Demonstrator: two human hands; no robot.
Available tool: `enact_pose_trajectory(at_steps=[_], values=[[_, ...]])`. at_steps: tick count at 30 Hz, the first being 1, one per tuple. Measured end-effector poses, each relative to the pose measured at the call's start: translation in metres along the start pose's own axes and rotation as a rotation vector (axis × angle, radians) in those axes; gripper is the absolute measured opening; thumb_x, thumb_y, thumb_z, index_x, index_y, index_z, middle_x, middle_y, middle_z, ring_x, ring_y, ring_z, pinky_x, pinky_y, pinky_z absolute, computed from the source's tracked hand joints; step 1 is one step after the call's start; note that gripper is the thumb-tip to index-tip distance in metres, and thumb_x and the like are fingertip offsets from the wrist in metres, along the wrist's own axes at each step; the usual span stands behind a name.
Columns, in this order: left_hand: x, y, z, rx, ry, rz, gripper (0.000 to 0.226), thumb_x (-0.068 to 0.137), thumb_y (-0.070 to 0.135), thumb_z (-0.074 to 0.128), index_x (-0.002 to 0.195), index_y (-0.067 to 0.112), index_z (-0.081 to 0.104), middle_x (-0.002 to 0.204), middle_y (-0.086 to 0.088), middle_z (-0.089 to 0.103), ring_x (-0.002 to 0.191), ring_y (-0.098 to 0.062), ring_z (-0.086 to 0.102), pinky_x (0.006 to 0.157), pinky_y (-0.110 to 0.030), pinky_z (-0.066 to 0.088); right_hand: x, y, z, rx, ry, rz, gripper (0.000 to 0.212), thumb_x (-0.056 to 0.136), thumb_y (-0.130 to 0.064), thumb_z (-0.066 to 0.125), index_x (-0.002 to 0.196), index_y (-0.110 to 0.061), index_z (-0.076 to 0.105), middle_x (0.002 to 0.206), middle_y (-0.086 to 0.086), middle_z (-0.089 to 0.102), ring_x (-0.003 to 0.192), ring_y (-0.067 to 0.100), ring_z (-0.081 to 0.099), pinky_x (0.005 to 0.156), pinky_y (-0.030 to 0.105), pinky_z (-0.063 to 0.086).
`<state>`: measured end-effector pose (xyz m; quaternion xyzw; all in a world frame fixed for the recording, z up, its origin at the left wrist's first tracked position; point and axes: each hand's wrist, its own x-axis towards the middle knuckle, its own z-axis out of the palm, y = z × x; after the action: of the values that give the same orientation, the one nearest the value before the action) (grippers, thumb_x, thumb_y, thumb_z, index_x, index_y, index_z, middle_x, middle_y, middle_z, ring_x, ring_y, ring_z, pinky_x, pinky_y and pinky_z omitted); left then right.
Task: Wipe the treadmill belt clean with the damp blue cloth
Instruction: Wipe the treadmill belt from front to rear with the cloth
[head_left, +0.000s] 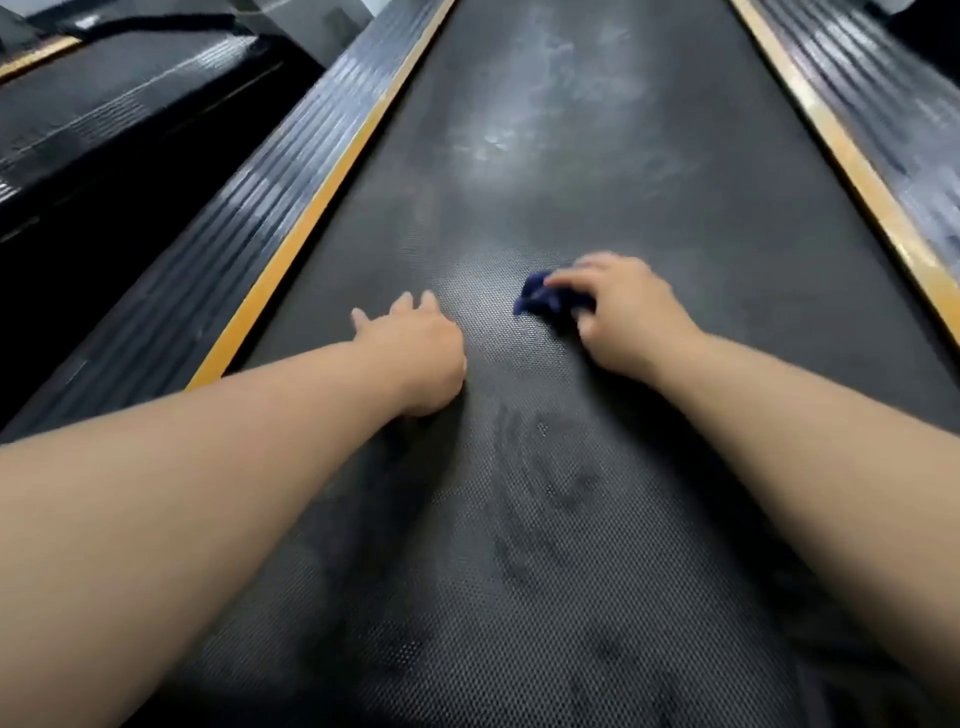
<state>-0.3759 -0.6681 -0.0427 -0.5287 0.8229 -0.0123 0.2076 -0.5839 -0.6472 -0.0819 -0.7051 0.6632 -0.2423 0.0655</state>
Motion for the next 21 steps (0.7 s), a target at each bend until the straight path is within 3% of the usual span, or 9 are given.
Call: enact_pose_trajectory(at_steps=[3,5,8,11,14,17,19,21], values=[[0.007,0.02,-0.007,-0.099,-0.027,0.083,0.059,0.1,0.037,0.024,0.15,0.012,0.006,0.155,-0.023,0.004,0.141,-0.046,0.011,0.111,-0.06,0.019,0.032,0.022,-0.007,-0.02,0.012,0.264,0.042,0.087,-0.017,0.052,0.123,-0.037,0.06,0.134,-0.001,0.053,0.125,0.031,0.045,0.103,0.043,0.04],[0.013,0.027,-0.005,-0.125,-0.072,0.081,0.061,0.1,0.038,0.021,0.151,0.014,-0.004,0.155,-0.027,-0.003,0.141,-0.049,0.003,0.112,-0.059,0.014,0.018,0.013,-0.009,0.017,-0.024,0.198,0.042,0.082,-0.017,0.052,0.119,-0.034,0.064,0.128,0.001,0.057,0.121,0.03,0.049,0.102,0.041,0.041],[0.017,0.026,0.002,-0.169,-0.066,0.054,0.062,0.099,0.041,0.021,0.151,0.019,-0.004,0.155,-0.025,-0.006,0.141,-0.05,0.001,0.108,-0.064,0.018,-0.041,-0.009,-0.016,0.067,-0.082,-0.005,0.042,0.075,-0.018,0.048,0.11,-0.028,0.069,0.118,-0.002,0.063,0.113,0.025,0.055,0.097,0.04,0.044],[0.017,0.027,0.002,-0.186,-0.044,0.05,0.061,0.099,0.042,0.021,0.151,0.02,-0.001,0.156,-0.024,-0.004,0.141,-0.049,0.002,0.105,-0.068,0.02,-0.064,-0.01,-0.025,0.004,-0.129,-0.07,0.04,0.081,-0.016,0.06,0.116,-0.035,0.065,0.125,-0.01,0.059,0.118,0.021,0.05,0.1,0.041,0.04],[0.016,0.029,0.0,-0.174,-0.057,0.031,0.06,0.1,0.044,0.019,0.151,0.02,-0.003,0.156,-0.024,-0.005,0.141,-0.049,0.001,0.103,-0.071,0.019,-0.015,0.009,-0.024,-0.137,-0.089,0.072,0.047,0.081,-0.018,0.057,0.119,-0.046,0.059,0.13,-0.018,0.055,0.131,0.02,0.038,0.106,0.042,0.032],[0.019,0.027,-0.004,-0.129,-0.073,0.06,0.063,0.101,0.046,0.017,0.151,0.016,-0.005,0.154,-0.029,-0.005,0.139,-0.054,0.003,0.11,-0.064,0.015,0.016,0.01,-0.022,-0.093,0.002,0.314,0.045,0.084,-0.018,0.051,0.121,-0.042,0.058,0.136,-0.012,0.05,0.133,0.022,0.034,0.105,0.042,0.03],[0.019,0.026,-0.006,-0.136,-0.091,0.058,0.064,0.101,0.047,0.018,0.151,0.016,-0.005,0.154,-0.03,-0.005,0.138,-0.054,0.004,0.112,-0.059,0.012,0.002,-0.002,-0.02,-0.089,-0.003,0.286,0.042,0.084,-0.017,0.051,0.118,-0.039,0.062,0.137,-0.014,0.048,0.131,0.019,0.037,0.102,0.038,0.031],[0.018,0.026,-0.006,-0.148,-0.095,0.067,0.065,0.1,0.05,0.019,0.151,0.018,-0.005,0.154,-0.028,-0.006,0.139,-0.054,0.003,0.112,-0.061,0.014,-0.023,-0.01,-0.021,-0.152,-0.068,0.135,0.041,0.083,-0.015,0.051,0.112,-0.04,0.066,0.14,-0.018,0.045,0.132,0.017,0.034,0.106,0.039,0.031]])
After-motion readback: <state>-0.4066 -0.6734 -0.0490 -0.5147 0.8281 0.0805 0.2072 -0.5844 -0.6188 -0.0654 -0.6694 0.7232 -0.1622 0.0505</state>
